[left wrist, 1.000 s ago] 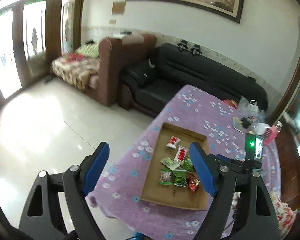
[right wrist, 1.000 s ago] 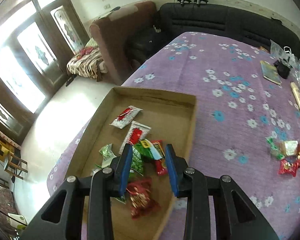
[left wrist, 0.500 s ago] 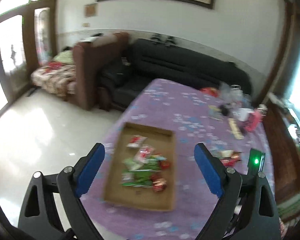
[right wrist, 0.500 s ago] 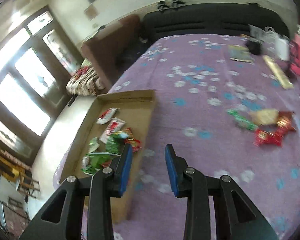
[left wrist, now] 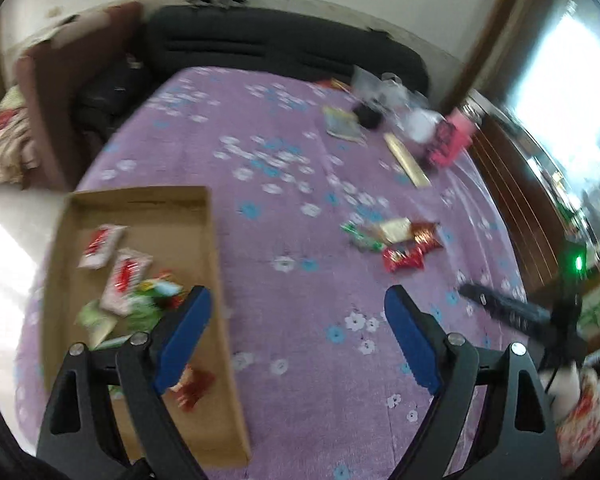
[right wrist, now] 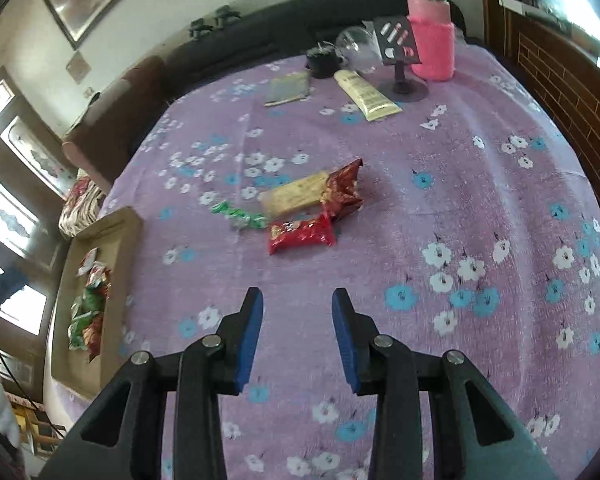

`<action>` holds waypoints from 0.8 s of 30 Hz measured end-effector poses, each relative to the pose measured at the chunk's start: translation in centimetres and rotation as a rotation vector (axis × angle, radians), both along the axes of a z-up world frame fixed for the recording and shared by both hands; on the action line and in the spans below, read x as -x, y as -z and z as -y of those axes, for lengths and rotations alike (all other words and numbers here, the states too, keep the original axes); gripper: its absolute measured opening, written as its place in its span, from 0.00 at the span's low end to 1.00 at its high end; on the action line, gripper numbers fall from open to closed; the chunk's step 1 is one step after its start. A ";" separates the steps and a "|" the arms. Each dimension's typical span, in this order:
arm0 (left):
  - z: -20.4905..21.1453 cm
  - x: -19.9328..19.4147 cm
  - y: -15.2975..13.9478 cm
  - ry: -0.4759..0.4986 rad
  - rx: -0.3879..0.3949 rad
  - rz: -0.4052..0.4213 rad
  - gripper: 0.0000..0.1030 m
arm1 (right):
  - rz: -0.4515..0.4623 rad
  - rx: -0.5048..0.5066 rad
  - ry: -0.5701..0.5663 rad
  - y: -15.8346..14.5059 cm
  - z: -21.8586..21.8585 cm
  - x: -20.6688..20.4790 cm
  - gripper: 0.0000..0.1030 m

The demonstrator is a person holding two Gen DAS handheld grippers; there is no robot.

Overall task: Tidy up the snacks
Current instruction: 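Grasp the red packet with the right gripper while the left grasps the green wrapped candies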

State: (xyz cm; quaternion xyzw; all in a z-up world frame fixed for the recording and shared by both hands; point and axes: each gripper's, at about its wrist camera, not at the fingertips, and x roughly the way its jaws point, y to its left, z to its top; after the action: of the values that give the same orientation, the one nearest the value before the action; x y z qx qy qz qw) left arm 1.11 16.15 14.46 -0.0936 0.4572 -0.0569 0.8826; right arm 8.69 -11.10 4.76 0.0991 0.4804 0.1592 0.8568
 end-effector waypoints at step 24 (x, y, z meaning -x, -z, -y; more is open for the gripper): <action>10.3 -15.6 9.7 0.628 -0.118 -0.077 0.82 | -0.242 -0.097 0.320 6.5 -3.4 -10.5 0.22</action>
State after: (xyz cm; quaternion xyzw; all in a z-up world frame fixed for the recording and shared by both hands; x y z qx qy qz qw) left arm 16.76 5.83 4.71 0.1013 0.4994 -0.2961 0.8078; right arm 19.21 -7.68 -1.73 0.2339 0.5497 0.0309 0.8013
